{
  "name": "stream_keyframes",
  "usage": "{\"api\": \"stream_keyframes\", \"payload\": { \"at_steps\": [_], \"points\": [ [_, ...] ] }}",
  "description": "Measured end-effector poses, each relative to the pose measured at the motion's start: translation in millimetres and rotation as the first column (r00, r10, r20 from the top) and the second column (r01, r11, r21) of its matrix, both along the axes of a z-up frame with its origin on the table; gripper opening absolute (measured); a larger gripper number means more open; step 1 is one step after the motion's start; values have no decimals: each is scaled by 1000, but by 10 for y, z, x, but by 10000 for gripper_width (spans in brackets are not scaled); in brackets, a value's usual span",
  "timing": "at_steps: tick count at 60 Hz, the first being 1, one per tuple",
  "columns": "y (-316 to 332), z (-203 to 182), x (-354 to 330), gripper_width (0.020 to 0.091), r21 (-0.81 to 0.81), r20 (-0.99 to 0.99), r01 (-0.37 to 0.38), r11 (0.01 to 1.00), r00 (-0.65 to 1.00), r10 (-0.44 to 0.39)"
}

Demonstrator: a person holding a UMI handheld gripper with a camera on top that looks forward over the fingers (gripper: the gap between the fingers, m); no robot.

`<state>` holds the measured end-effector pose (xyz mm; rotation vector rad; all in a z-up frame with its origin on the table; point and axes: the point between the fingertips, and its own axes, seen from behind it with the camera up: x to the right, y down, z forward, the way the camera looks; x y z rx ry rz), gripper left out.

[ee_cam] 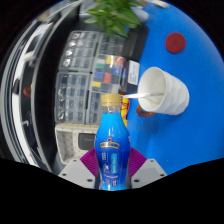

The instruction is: Pour water

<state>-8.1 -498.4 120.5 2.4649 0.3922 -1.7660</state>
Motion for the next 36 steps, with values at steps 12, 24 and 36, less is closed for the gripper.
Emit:
{"api": "stream_keyframes", "payload": {
  "at_steps": [12,24,36],
  "points": [
    [234,153,-34,359,-314,60,92,945,995,-77],
    [316,109,-20,358,-494,161,172,852,981,-105],
    [326,154,19,357,-431,134,99,897,990,-45]
  ]
}}
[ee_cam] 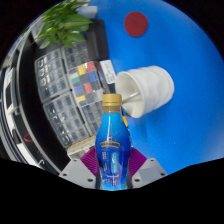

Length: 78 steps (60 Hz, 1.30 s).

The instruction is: Pour water

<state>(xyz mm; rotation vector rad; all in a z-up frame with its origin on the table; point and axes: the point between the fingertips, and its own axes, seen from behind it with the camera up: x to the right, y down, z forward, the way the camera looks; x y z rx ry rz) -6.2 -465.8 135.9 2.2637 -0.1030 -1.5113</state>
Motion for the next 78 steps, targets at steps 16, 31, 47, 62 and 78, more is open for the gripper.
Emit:
{"api": "stream_keyframes", "payload": {
  "at_steps": [16,31,47,62,78],
  "points": [
    [855,636,13,361,721,-137,-41,692,970,200],
    [2181,906,-108,359,995,-78,63,75,973,217],
    [2943,264,-246,358,962,76,-17,-274,975,209],
    [3030,-369,-330,378,947,117,-37,-320,965,234],
    [2952,-480,-275,443,955,36,43,-292,965,260]
  ]
}}
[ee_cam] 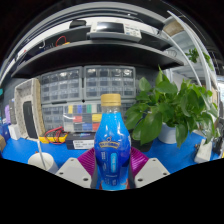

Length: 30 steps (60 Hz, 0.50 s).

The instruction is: Pour water

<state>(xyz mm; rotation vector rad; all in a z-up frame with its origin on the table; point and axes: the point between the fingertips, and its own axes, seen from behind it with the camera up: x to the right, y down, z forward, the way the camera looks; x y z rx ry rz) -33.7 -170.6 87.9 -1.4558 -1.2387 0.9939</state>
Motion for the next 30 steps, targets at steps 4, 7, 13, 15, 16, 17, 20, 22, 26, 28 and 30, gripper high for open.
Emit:
{"api": "stream_keyframes", "payload": {
  "at_steps": [4,7,13,15,16,17,20,22,26,28,30],
  "points": [
    [14,-5,13,499,-25,1,4,1000,1000,-4],
    [-4,-36,48,562,-44,32,-7,999,999,9],
    [-29,-121,136,772,-26,97,-17,1000,995,19],
    [-32,-147,186,796,-15,117,-11,1000,993,13],
    [-44,-154,212,803,-10,125,-11,1000,992,13],
    [-54,-156,237,807,-4,130,-12,1000,991,12],
    [-95,-177,335,806,5,147,-11,1000,989,10],
    [-123,-197,410,805,1,159,-5,1000,987,4],
    [-168,-230,594,805,-13,181,15,1000,983,-12],
    [-214,-236,699,805,-15,192,21,1000,981,-18],
    [-258,-236,800,801,-14,203,29,999,979,-25]
  ]
}}
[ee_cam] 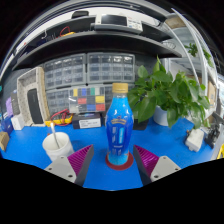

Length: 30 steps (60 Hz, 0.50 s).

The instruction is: Pour water

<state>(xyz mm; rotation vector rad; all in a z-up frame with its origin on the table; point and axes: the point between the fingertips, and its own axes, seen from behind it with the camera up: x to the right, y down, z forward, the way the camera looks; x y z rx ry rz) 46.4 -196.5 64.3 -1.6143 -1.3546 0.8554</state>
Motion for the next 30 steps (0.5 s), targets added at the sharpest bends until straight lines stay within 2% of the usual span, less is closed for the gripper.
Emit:
{"api": "stream_keyframes", "payload": {
  "at_steps": [6,14,30],
  "points": [
    [-172,74,307,803,-7,39,3,1000,999,-3],
    [-534,458,598,808,-12,62,-16,1000,998,17],
    [-1499,1340,837,816,-29,-7,-138,990,990,138]
  ]
}}
